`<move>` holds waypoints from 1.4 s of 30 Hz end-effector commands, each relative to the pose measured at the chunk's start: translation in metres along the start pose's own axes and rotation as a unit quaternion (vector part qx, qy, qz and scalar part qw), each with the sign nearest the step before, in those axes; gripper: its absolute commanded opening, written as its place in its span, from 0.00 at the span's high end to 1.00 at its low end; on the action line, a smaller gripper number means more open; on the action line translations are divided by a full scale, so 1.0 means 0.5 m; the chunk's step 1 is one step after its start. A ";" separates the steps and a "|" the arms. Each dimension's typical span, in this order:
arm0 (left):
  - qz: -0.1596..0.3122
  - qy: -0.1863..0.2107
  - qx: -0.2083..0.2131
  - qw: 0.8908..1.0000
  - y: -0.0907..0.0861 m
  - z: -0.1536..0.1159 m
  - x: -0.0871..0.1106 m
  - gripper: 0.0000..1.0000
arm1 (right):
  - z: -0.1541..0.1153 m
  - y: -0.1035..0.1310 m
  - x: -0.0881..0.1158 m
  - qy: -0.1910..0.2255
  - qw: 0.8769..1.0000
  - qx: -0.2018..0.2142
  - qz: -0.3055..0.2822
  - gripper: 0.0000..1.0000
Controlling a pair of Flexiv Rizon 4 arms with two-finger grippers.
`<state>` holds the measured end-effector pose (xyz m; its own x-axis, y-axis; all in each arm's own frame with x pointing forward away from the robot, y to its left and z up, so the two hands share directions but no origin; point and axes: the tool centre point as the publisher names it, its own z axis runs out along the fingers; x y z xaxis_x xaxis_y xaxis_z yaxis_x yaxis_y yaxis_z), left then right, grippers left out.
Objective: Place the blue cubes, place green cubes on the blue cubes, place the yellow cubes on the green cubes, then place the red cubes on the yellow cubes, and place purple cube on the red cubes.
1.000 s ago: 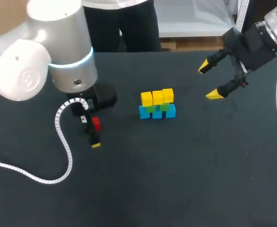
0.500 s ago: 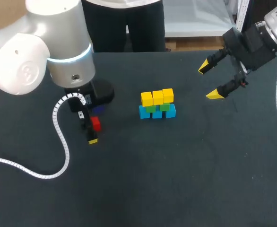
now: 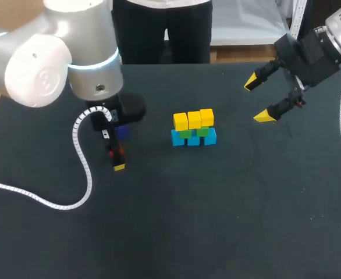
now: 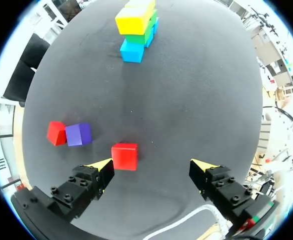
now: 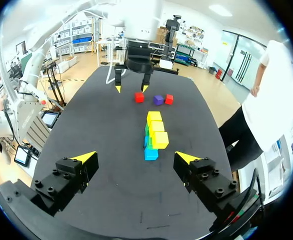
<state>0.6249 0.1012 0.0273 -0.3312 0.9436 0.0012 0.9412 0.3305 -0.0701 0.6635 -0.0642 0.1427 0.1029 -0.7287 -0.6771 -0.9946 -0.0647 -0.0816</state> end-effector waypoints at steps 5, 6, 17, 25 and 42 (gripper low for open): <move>-0.013 0.010 0.006 1.000 0.003 0.012 -0.003 0.00 | 0.001 -0.001 0.000 -0.001 1.000 0.000 0.000 0.00; -0.015 0.009 0.006 1.000 0.002 0.013 -0.001 0.00 | 0.001 -0.001 0.000 -0.001 1.000 0.000 0.000 0.00; -0.016 0.008 0.004 1.000 0.010 0.026 -0.005 0.00 | 0.001 -0.001 0.000 -0.001 1.000 0.000 0.000 0.00; -0.011 0.006 0.002 1.000 0.014 0.031 -0.012 0.00 | 0.001 -0.001 0.000 -0.001 1.000 0.000 0.000 0.00; -0.006 -0.002 0.004 1.000 0.018 0.039 -0.015 0.58 | 0.001 -0.001 0.000 -0.001 1.000 0.000 0.000 0.00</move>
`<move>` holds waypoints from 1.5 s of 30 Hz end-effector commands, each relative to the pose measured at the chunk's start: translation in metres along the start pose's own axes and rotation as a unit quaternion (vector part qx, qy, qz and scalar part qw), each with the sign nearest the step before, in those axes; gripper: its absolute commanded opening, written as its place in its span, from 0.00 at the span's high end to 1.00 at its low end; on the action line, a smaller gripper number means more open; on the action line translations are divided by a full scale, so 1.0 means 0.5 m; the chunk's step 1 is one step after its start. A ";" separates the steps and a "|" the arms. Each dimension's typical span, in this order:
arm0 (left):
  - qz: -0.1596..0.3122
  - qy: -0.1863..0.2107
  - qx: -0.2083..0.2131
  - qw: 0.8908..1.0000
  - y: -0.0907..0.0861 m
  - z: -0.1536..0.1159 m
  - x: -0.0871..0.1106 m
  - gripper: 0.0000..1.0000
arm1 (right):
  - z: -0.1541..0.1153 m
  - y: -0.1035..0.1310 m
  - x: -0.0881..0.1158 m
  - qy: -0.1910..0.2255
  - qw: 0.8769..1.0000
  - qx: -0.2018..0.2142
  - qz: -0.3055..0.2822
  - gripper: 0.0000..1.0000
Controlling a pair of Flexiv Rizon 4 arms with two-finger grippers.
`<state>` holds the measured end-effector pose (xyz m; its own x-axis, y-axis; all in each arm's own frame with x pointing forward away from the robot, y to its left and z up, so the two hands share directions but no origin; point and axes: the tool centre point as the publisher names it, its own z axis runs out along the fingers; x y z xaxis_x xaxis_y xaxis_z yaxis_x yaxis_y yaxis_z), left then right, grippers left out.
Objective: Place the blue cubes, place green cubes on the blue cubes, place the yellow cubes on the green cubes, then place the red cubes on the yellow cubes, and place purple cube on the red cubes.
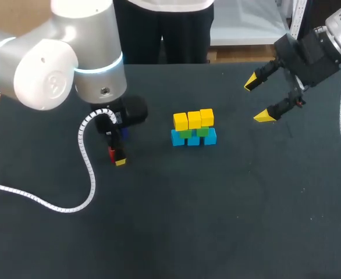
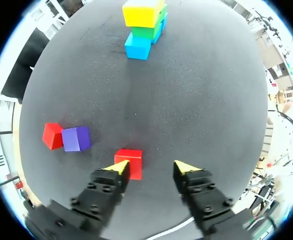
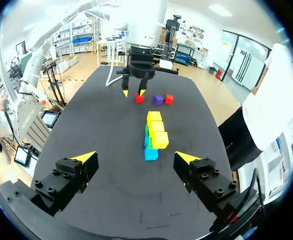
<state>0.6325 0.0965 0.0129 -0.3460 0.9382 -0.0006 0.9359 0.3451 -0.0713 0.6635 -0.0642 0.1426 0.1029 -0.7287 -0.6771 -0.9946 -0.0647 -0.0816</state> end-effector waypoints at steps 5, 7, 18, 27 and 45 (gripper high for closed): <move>0.002 -0.001 0.007 1.000 0.002 0.019 0.000 0.68 | 0.001 -0.001 0.000 -0.001 1.000 0.000 0.000 0.00; 0.001 -0.001 0.008 1.000 0.003 0.021 0.001 0.70 | 0.001 -0.001 0.000 -0.001 1.000 0.000 0.000 0.00; -0.012 0.007 -0.001 1.000 0.011 0.010 0.008 0.00 | 0.001 -0.001 0.000 -0.001 1.000 0.000 0.000 0.00; -0.004 0.013 -0.004 1.000 0.025 0.017 0.002 0.00 | 0.001 -0.001 0.000 -0.001 1.000 0.000 0.000 0.00; -0.008 0.015 -0.034 0.999 0.010 -0.062 0.028 0.00 | 0.001 -0.001 0.000 -0.001 1.000 0.000 0.000 0.00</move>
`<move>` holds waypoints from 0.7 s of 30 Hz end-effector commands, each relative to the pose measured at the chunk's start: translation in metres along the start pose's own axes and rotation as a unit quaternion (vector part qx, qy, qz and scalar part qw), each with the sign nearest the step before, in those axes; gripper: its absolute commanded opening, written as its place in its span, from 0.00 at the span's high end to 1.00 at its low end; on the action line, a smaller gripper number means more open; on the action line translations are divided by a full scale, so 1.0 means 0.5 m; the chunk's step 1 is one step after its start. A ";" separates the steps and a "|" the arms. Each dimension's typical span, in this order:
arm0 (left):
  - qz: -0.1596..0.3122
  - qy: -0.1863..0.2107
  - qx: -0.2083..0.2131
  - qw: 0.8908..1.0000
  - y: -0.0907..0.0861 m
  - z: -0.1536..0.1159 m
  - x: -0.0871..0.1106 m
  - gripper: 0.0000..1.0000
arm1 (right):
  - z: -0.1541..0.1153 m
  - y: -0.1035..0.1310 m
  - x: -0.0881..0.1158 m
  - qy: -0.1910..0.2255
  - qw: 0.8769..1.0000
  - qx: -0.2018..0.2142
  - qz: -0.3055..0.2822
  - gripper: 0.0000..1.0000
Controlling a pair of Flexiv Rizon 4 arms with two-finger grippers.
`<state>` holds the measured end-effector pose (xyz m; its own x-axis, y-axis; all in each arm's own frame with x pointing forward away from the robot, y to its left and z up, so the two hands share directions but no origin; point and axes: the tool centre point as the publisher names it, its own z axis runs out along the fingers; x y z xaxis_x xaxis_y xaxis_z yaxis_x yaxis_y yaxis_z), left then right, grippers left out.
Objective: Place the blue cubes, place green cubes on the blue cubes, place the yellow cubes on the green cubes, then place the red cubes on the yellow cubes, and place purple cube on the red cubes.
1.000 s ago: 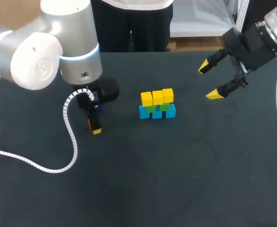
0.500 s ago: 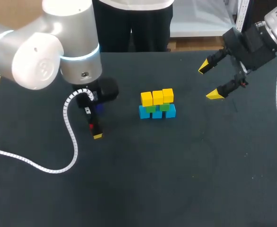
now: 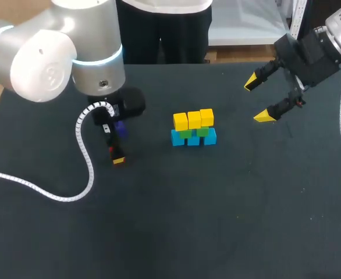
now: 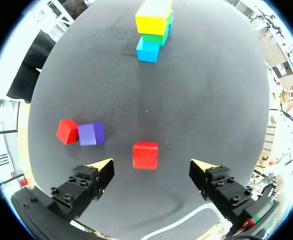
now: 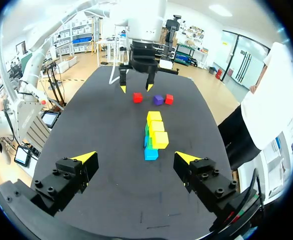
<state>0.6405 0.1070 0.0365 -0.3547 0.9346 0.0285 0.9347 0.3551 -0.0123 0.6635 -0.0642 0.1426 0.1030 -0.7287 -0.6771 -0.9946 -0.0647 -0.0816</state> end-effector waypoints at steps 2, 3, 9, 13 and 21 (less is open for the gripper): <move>-0.004 0.003 -0.004 1.000 -0.005 -0.012 0.017 0.00 | 0.001 -0.001 0.000 -0.001 1.000 0.000 0.000 0.00; -0.005 0.003 -0.003 1.000 -0.004 -0.011 0.017 0.00 | 0.001 -0.001 0.000 -0.001 1.000 0.000 0.000 0.00; 0.002 0.001 0.003 1.000 0.010 0.006 0.008 0.00 | 0.001 -0.001 0.000 -0.001 1.000 0.000 0.000 0.00; 0.008 -0.002 0.010 1.000 0.025 0.017 0.003 0.00 | 0.001 -0.001 0.000 -0.001 1.000 0.000 0.000 0.00; 0.007 -0.017 0.021 1.000 0.038 0.028 0.007 0.00 | 0.001 -0.001 0.000 -0.001 1.000 0.000 0.000 0.00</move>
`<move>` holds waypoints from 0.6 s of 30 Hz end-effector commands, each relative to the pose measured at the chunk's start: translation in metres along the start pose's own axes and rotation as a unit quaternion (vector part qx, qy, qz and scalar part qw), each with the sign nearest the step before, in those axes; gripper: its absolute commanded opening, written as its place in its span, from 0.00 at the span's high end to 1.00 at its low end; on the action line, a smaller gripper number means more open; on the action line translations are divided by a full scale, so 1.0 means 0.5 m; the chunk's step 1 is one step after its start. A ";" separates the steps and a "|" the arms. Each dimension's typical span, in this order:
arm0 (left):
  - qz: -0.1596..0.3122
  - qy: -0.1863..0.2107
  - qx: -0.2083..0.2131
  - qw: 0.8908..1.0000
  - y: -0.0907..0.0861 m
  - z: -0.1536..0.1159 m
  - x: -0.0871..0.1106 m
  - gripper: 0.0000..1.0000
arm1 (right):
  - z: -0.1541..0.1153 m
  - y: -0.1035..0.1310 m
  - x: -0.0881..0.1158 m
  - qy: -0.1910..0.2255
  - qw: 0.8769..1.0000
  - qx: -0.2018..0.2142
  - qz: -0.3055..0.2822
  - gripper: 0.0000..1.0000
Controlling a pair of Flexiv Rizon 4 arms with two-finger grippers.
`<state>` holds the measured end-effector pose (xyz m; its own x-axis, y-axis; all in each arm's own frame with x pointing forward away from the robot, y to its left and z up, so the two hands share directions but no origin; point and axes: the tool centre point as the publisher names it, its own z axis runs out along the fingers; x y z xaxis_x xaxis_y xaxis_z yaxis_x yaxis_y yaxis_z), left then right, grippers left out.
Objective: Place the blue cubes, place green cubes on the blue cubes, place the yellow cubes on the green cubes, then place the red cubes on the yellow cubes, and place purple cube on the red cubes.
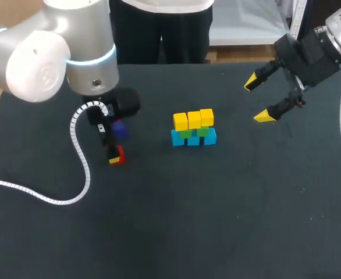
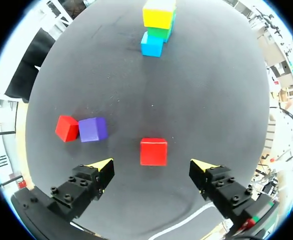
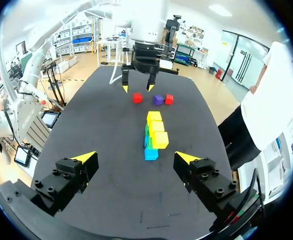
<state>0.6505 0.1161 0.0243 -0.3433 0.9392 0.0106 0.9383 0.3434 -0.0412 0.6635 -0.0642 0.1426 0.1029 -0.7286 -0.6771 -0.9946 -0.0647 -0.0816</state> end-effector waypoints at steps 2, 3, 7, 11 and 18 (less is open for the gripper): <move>-0.001 -0.015 0.007 1.000 0.016 0.006 0.000 0.00 | 0.001 -0.001 0.000 -0.001 1.000 0.000 0.000 0.00; -0.005 -0.021 0.009 1.000 0.019 0.009 0.003 0.00 | 0.001 -0.001 0.000 -0.001 1.000 0.000 0.000 0.00; -0.007 -0.038 0.009 0.999 0.023 0.011 0.009 0.00 | 0.001 -0.001 0.000 -0.001 1.000 0.000 0.000 0.00; -0.007 -0.049 0.007 0.999 0.018 0.009 0.023 0.00 | 0.001 -0.001 0.000 -0.001 1.000 0.000 0.000 0.00; 0.012 -0.046 -0.018 0.999 0.014 -0.008 0.037 0.00 | 0.001 -0.001 0.000 -0.001 1.000 0.000 0.000 0.00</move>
<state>0.6596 0.1336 0.0244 -0.3302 0.9410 -0.0737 0.9439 0.3291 -0.0265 0.6635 -0.0642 0.1427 0.1029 -0.7287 -0.6771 -0.9946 -0.0647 -0.0816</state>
